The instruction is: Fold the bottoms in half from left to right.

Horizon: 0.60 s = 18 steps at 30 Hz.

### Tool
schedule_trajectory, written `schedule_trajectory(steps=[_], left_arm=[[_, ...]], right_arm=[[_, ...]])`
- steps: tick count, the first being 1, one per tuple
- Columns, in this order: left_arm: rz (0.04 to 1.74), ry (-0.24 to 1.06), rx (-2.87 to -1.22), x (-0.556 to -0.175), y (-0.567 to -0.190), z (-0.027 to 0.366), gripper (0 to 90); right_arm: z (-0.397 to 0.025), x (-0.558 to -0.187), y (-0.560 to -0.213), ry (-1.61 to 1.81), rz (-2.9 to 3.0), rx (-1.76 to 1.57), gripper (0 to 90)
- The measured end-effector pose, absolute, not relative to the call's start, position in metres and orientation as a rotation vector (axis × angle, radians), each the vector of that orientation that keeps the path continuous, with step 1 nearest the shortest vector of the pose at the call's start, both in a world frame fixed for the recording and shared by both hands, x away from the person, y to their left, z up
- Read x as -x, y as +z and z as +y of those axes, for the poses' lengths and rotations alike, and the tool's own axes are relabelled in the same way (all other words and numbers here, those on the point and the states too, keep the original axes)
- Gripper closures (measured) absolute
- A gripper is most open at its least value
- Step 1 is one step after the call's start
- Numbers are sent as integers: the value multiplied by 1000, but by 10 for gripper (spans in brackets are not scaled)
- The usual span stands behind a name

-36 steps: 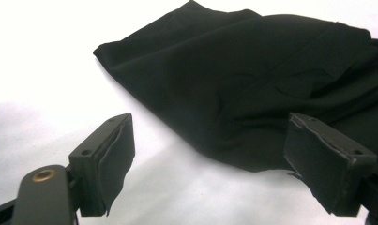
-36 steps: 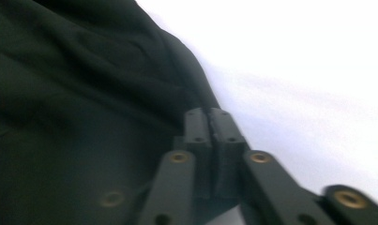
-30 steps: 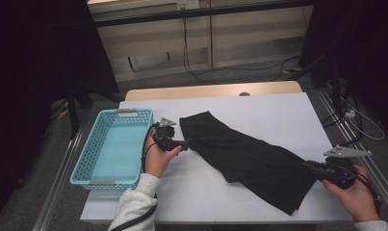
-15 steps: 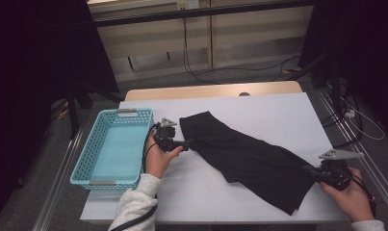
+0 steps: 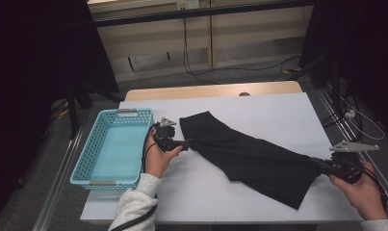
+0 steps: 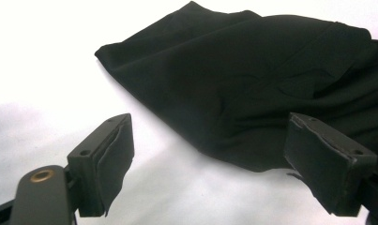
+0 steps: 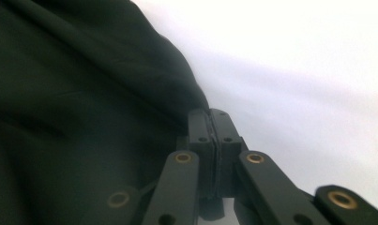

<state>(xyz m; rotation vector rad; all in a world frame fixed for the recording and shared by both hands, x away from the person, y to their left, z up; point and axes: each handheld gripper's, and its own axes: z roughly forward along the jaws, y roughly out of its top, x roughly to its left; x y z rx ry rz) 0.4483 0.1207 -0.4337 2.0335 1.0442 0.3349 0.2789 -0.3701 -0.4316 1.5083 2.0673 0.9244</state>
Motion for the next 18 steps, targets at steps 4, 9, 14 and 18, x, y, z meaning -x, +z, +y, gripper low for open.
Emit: schedule_trajectory(steps=[4,9,14,18], left_arm=[[1044,327,-2034,-448,-434,120,168],[1041,320,-2037,-448,-434,120,167],[1038,323,-2046,-449,-434,120,167],[1048,316,-2042,-449,-437,120,169]], right_arm=[[-367,-282,-442,871,2106,-1516,746],[-363,-289,-433,945,2062,-1493,592],[-355,-305,-435,985,2031,-1507,505],[-350,-317,-444,980,2049,-1542,504]])
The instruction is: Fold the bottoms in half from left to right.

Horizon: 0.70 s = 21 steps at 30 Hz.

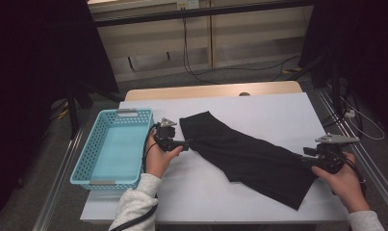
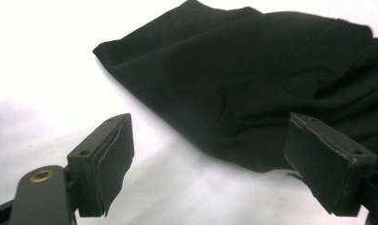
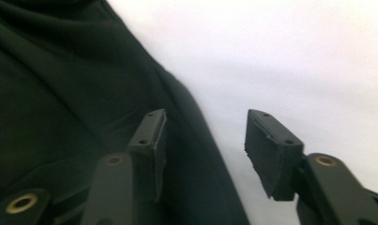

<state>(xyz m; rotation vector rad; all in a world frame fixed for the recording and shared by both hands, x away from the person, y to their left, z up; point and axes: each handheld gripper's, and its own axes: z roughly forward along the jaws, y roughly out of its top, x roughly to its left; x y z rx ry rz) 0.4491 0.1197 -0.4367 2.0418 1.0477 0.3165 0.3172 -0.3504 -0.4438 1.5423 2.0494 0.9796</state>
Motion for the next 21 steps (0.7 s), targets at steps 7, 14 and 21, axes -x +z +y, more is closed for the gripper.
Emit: schedule_trajectory(steps=[7,14,21], left_arm=[[1054,329,-2040,-451,-437,122,171],[1059,330,-2031,-451,-437,121,173],[1074,340,-2030,-453,-437,125,174]], right_arm=[[-339,-328,-454,914,2131,-1544,723],[-342,-326,-452,968,2157,-1553,885],[-367,-314,-444,936,2117,-1573,892]])
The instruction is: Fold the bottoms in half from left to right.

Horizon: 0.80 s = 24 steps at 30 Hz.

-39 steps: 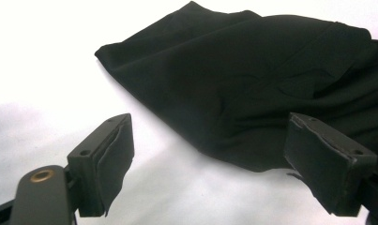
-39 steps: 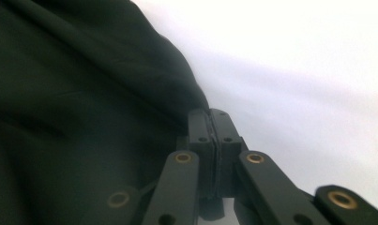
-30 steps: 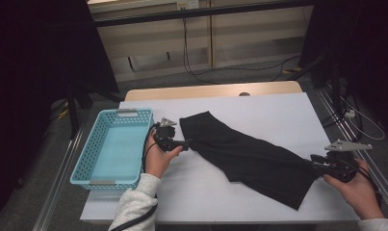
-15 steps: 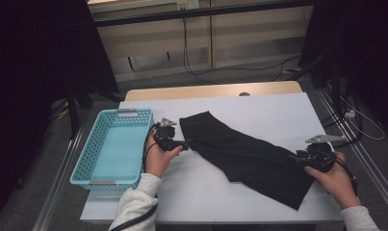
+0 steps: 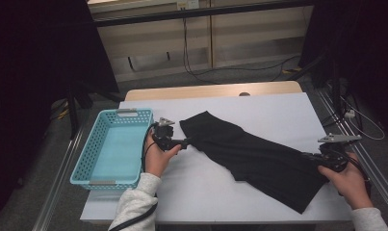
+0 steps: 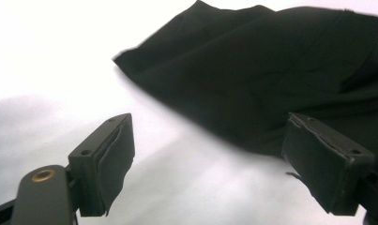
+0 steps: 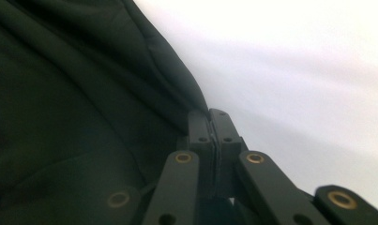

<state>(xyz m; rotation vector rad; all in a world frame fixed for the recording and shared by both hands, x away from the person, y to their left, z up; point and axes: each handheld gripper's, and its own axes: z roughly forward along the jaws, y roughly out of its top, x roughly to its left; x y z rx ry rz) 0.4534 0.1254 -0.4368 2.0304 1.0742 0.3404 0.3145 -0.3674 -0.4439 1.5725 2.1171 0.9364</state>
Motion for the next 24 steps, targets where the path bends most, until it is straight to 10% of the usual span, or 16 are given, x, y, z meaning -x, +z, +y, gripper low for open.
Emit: schedule_trajectory(steps=[24], left_arm=[[1059,414,-2039,-471,-441,111,250]], right_arm=[[-329,-311,-437,1006,2102,-1429,322]])
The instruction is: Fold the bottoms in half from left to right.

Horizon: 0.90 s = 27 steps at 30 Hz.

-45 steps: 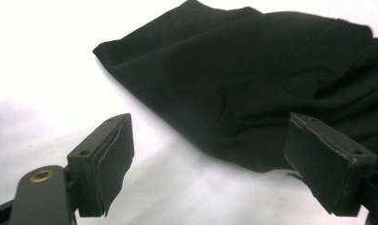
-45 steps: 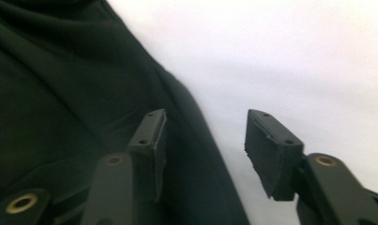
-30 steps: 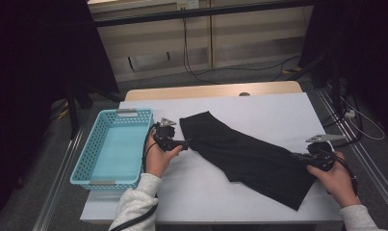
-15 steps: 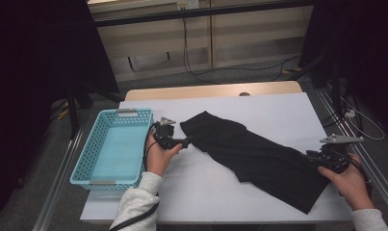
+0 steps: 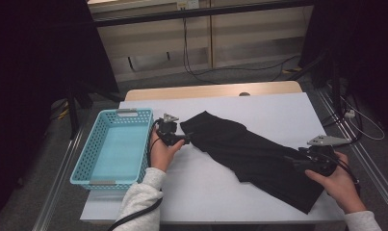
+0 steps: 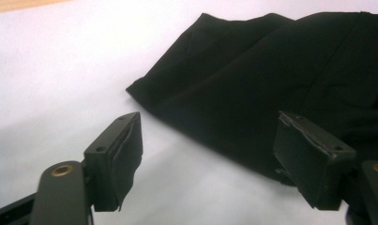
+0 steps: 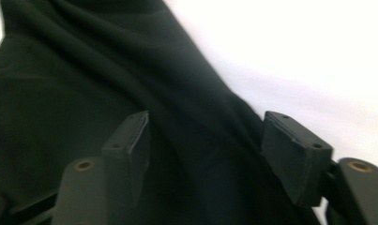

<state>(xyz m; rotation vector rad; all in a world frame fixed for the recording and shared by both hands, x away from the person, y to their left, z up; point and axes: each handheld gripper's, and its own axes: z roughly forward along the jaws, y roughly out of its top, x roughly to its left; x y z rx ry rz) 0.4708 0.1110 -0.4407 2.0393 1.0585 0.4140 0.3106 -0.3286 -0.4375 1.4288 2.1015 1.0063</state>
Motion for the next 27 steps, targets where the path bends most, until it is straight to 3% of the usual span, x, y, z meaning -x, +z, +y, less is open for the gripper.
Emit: schedule_trajectory(steps=[9,14,21,27], left_arm=[[1015,412,-2058,-489,-445,97,359],[1001,420,-2060,-496,-448,92,474],[995,370,-2080,-507,-463,88,512],[972,395,-2119,-505,-460,81,738]], right_arm=[[-321,-305,-438,1023,2131,-1392,286],[-320,-301,-437,1029,2137,-1388,280],[-320,-301,-439,1026,2145,-1382,275],[-317,-300,-439,1024,2159,-1363,275]])
